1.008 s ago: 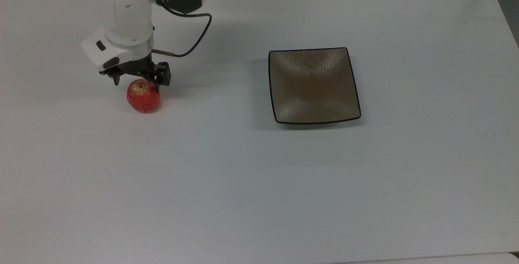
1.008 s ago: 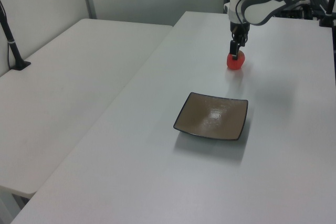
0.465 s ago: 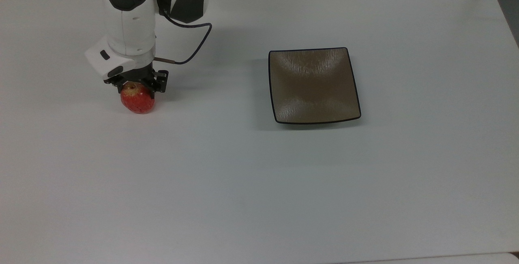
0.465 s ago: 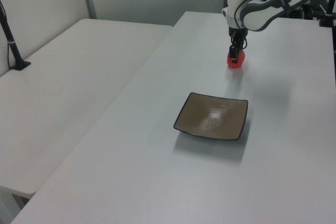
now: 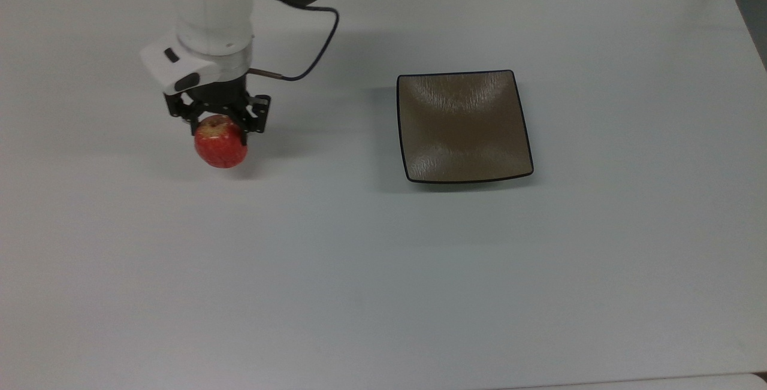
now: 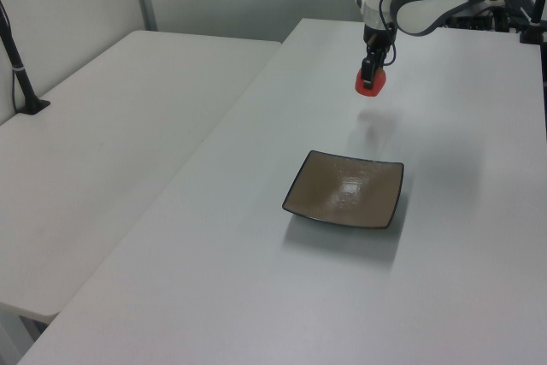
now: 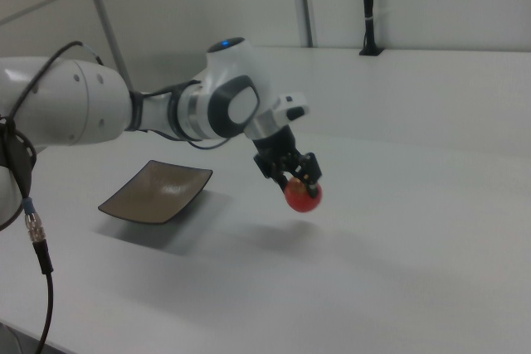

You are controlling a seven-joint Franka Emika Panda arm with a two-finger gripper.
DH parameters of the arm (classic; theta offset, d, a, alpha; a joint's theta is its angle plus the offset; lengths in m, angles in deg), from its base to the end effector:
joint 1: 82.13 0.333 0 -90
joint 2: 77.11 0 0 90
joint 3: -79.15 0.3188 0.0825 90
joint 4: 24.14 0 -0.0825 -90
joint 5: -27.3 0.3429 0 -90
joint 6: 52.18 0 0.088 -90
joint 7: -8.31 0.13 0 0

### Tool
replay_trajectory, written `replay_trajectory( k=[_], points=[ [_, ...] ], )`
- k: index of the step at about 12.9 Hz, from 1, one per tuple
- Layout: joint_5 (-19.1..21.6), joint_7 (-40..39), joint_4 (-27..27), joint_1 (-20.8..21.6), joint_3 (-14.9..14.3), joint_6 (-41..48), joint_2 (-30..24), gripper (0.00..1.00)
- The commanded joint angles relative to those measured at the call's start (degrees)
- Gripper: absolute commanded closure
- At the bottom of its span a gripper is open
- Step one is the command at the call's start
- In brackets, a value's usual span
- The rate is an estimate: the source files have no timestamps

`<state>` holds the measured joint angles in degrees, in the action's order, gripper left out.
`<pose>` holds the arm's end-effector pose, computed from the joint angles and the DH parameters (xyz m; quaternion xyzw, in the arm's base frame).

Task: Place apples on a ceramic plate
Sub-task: 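Lift the apple and carry it over the brown square plate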

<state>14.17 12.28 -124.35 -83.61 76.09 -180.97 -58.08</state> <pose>0.6278 -0.0574 0.3999 0.9912 -0.0075 0.0820 0.1037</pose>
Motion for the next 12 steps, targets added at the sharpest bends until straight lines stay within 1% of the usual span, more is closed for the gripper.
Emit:
replay_trajectory(
  k=[1, 2, 4, 6, 7, 8, 9, 11, 12],
  points=[
    [0.6, 9.4, -1.4, 0.7, 4.9, 2.3, -3.0, 0.45],
    [0.8, 12.2, -1.4, 0.8, 7.3, 3.6, -4.0, 0.45],
    [2.4, 16.3, -1.3, 0.9, 13.1, 6.4, -5.4, 0.45],
    [2.5, 20.0, -1.3, 1.0, 18.8, 8.2, -5.8, 0.45],
    [2.5, 21.7, -1.3, 1.0, 21.0, 8.1, -5.7, 0.45],
    [2.5, 22.3, -1.3, 1.1, 22.6, 8.2, -5.6, 0.45],
    [2.5, 23.0, -1.4, 2.3, 23.8, 8.1, -5.3, 0.45],
    [2.5, 24.3, -1.4, 5.3, 23.8, 8.1, -4.7, 0.44],
    [2.4, 24.5, -1.4, 6.2, 23.9, 8.1, -4.0, 0.43]
  ],
)
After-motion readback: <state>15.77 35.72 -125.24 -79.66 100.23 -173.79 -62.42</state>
